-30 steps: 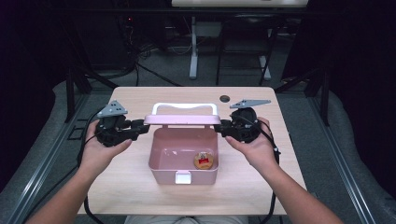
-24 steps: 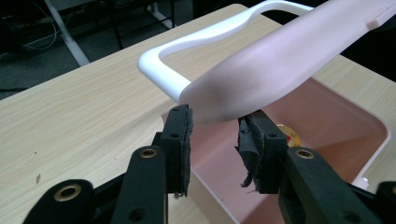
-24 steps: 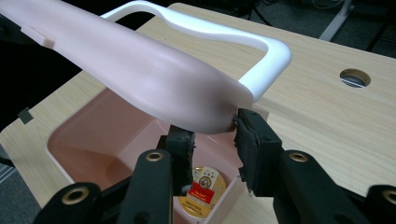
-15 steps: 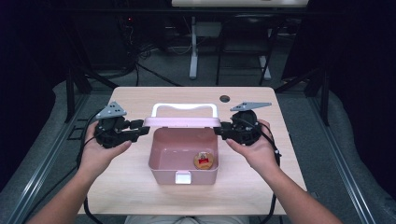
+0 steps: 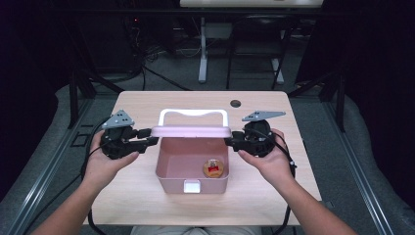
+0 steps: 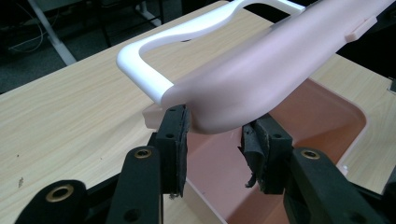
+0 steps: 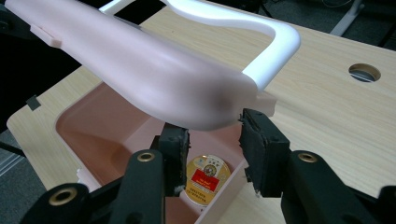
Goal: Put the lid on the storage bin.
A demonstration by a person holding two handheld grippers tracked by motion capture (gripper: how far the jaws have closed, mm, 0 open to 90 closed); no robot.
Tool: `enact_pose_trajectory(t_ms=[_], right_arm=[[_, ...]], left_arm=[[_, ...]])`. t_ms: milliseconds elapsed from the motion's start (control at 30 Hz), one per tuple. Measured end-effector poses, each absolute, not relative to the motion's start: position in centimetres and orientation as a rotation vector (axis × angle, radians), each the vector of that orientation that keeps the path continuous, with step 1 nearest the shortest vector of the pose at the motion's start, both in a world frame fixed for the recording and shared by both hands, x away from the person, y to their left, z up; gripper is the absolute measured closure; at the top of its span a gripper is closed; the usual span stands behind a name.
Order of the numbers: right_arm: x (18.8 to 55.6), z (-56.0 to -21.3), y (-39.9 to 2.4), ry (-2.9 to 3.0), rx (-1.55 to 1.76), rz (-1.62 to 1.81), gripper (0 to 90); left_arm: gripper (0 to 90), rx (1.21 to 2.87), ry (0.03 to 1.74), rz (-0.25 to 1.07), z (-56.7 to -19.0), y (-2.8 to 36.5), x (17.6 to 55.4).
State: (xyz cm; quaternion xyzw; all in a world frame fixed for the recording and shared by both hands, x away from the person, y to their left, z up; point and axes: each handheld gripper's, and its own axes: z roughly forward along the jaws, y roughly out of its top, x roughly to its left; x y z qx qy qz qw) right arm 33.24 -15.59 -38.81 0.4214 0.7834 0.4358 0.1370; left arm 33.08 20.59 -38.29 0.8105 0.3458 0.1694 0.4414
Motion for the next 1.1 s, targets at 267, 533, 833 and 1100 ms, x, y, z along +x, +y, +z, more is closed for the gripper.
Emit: enact_pose_trajectory(t_ms=[267,533,833,1100], right_arm=[[32.9,-38.9,-15.7,2.280,1.215,1.264,61.4],[32.7,-39.1,-15.6,2.292,1.202,1.262,61.1],[32.4,-39.6,-15.6,2.302,1.205,1.261,60.8],[32.0,-40.3,-15.7,2.309,1.204,1.256,60.7]], left_arm=[[60.3,2.019,0.852,0.409,-38.5,20.7,32.7],[59.5,2.021,0.849,0.403,-38.8,20.7,32.5],[59.5,2.030,0.844,0.392,-39.4,20.9,32.1],[57.5,2.028,0.845,0.376,-40.1,21.1,31.8]])
